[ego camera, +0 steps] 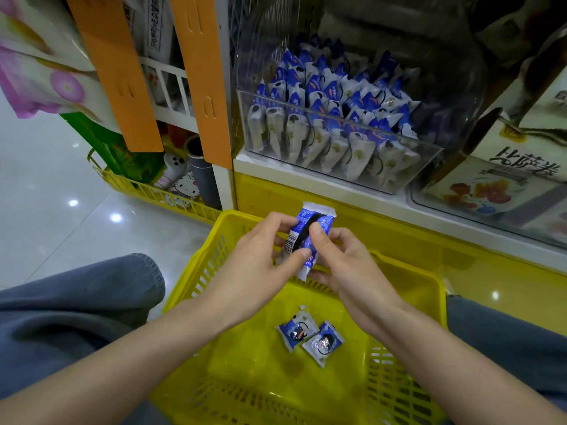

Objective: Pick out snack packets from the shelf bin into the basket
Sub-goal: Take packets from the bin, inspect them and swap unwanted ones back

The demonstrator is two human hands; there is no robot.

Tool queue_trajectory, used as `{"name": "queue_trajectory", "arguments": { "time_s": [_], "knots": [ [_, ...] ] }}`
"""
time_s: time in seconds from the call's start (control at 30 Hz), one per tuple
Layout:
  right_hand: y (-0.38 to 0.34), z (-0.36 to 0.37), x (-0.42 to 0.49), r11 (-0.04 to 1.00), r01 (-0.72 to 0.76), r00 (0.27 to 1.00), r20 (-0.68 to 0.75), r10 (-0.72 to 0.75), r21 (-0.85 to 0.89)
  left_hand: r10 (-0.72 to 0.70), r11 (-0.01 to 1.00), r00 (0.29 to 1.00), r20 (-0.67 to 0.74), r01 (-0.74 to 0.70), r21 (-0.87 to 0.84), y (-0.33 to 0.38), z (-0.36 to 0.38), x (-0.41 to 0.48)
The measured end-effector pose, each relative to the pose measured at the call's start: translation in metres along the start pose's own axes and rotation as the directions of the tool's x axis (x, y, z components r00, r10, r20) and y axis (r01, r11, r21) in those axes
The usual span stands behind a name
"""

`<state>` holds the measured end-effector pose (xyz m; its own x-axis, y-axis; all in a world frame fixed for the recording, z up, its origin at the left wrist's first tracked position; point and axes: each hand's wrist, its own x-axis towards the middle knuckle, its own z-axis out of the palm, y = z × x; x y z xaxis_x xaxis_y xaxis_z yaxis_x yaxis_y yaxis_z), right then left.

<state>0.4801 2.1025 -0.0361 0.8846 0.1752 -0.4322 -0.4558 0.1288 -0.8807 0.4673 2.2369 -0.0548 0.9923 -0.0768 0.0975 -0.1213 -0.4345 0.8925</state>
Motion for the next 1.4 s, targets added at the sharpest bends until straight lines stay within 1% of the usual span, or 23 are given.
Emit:
{"name": "queue_trajectory", "arguments": {
  "time_s": [0.07, 0.17, 0.23, 0.33, 0.43, 0.5, 0.57, 0.63, 0.67, 0.7, 0.73, 0.77, 0.8, 0.9, 0.97, 1.0, 1.07, 1.13, 1.2, 1.23, 1.3, 1.33, 1.4],
  "knots": [
    [0.001, 0.000, 0.001, 0.999, 0.022, 1.000, 0.001, -0.022, -0.039, -0.009, 0.999, 1.000, 0.025, 0.010, -0.031, 0.000, -0.001, 0.000],
    [0.006, 0.001, 0.004, 0.992, 0.069, 0.998, -0.006, -0.070, -0.108, 0.001, 0.999, 1.000, 0.028, -0.002, 0.032, -0.003, -0.002, 0.001],
    [0.010, 0.002, 0.004, 0.989, 0.088, 0.996, 0.004, -0.088, -0.117, 0.002, 0.998, 1.000, 0.030, -0.004, 0.067, -0.005, -0.003, 0.001],
    [0.012, 0.002, 0.003, 0.986, 0.113, 0.993, 0.048, -0.107, -0.125, 0.084, 0.984, 0.996, 0.030, -0.088, 0.154, -0.006, -0.006, 0.001],
    [0.013, 0.002, 0.003, 0.971, 0.143, 0.987, 0.104, -0.124, -0.193, 0.137, 0.961, 0.991, 0.004, -0.134, 0.242, -0.008, -0.010, 0.005],
    [0.015, 0.001, 0.003, 0.959, 0.159, 0.984, 0.121, -0.134, -0.234, 0.130, 0.958, 0.991, -0.004, -0.125, 0.259, -0.008, -0.011, 0.005],
    [0.017, 0.000, 0.004, 0.946, 0.183, 0.979, 0.135, -0.152, -0.267, 0.086, 0.964, 0.996, -0.016, -0.080, 0.252, -0.009, -0.010, 0.006],
    [0.018, -0.002, 0.006, 0.914, 0.228, 0.972, 0.138, -0.192, -0.334, -0.005, 0.983, 1.000, -0.028, 0.010, 0.182, -0.008, -0.011, 0.008],
    [0.019, -0.002, 0.007, 0.890, 0.252, 0.967, 0.130, -0.218, -0.379, -0.071, 0.993, 0.997, -0.021, 0.073, 0.093, -0.007, -0.012, 0.010],
    [0.019, -0.003, 0.008, 0.863, 0.274, 0.962, 0.114, -0.249, -0.425, -0.142, 0.989, 0.990, 0.003, 0.142, -0.032, -0.006, -0.011, 0.012],
    [0.020, -0.003, 0.008, 0.829, 0.296, 0.953, 0.093, -0.287, -0.474, -0.199, 0.966, 0.979, 0.046, 0.204, -0.159, -0.003, -0.011, 0.012],
    [0.019, -0.003, 0.008, 0.788, 0.319, 0.940, 0.069, -0.335, -0.526, -0.227, 0.937, 0.970, 0.090, 0.243, -0.251, 0.001, -0.009, 0.011],
    [0.019, -0.003, 0.007, 0.741, 0.338, 0.922, 0.047, -0.384, -0.580, -0.227, 0.919, 0.967, 0.119, 0.253, -0.301, 0.005, -0.008, 0.009],
    [0.019, -0.003, 0.005, 0.616, 0.360, 0.879, 0.035, -0.475, -0.701, -0.173, 0.921, 0.978, 0.119, 0.203, -0.332, 0.011, -0.004, 0.005],
    [0.019, -0.001, 0.005, 0.594, 0.370, 0.870, 0.043, -0.490, -0.715, -0.155, 0.933, 0.985, 0.070, 0.169, -0.319, 0.010, -0.004, 0.010],
    [0.018, -0.001, 0.005, 0.618, 0.380, 0.870, 0.040, -0.491, -0.689, -0.153, 0.938, 0.988, 0.039, 0.157, -0.309, 0.008, -0.005, 0.013],
    [0.012, 0.000, 0.008, 0.719, 0.385, 0.884, 0.009, -0.467, -0.578, -0.164, 0.942, 0.987, 0.005, 0.158, -0.296, 0.006, -0.004, 0.017],
    [0.004, -0.003, 0.011, 0.799, 0.386, 0.900, -0.002, -0.436, -0.461, -0.155, 0.943, 0.988, 0.021, 0.154, -0.296, 0.006, -0.004, 0.019],
    [-0.005, -0.007, 0.012, 0.812, 0.396, 0.902, 0.016, -0.431, -0.428, -0.136, 0.948, 0.990, 0.044, 0.143, -0.285, 0.006, -0.002, 0.019],
    [-0.006, -0.009, 0.012, 0.803, 0.406, 0.897, 0.025, -0.440, -0.436, -0.140, 0.944, 0.989, 0.056, 0.150, -0.294, 0.007, -0.001, 0.019],
    [-0.008, -0.011, 0.010, 0.769, 0.442, 0.877, 0.041, -0.479, -0.462, -0.189, 0.906, 0.978, 0.087, 0.208, -0.368, 0.009, 0.000, 0.020],
    [-0.007, -0.011, 0.008, 0.731, 0.472, 0.855, 0.056, -0.515, -0.493, -0.224, 0.878, 0.969, 0.108, 0.249, -0.408, 0.011, 0.000, 0.020],
    [-0.008, -0.012, 0.006, 0.594, 0.530, 0.791, 0.102, -0.603, -0.605, -0.279, 0.832, 0.950, 0.144, 0.313, -0.457, 0.015, 0.000, 0.023]
  ]
}}
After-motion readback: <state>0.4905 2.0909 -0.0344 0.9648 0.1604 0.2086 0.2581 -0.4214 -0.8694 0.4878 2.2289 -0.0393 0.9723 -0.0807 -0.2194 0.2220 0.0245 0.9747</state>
